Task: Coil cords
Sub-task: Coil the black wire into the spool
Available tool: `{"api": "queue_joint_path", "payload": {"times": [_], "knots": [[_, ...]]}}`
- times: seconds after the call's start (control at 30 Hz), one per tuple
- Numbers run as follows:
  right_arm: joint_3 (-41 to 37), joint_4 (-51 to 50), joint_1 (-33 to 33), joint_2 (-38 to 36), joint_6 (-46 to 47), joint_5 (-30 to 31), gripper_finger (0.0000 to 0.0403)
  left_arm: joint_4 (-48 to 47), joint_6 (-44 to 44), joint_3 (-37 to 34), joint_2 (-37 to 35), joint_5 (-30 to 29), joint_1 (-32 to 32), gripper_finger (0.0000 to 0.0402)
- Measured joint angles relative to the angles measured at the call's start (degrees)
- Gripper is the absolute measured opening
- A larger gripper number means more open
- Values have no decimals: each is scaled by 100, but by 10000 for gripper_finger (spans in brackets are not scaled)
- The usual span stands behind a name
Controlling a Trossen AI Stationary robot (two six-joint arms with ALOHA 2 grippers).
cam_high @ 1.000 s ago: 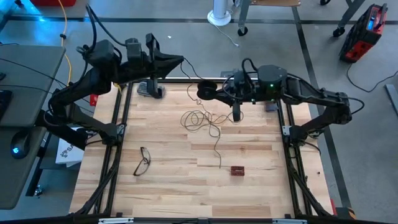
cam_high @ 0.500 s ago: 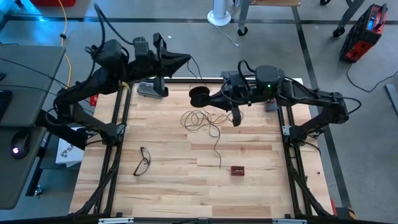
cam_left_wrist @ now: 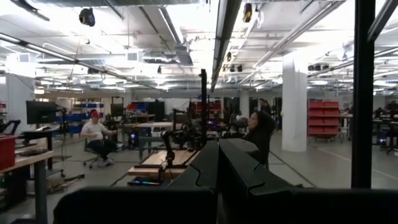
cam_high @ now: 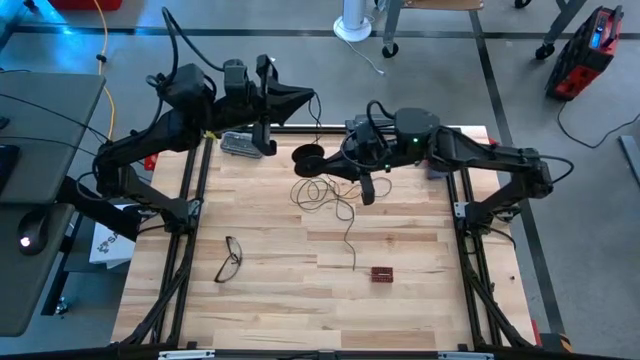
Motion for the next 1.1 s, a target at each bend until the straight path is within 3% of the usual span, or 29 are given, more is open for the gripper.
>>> {"api": "queue_joint_path", "payload": {"times": [0.23, 0.77, 1.1], "knots": [[2, 688, 28, 42, 138, -602, 0, -183, 2, 0, 9, -4, 15, 0], [2, 908, -48, 42, 173, -470, 0, -1160, 60, -4, 103, -67, -196, 0], [2, 236, -76, -110, 204, -202, 0, -1320, 1268, -4, -15, -1656, -424, 0]]}}
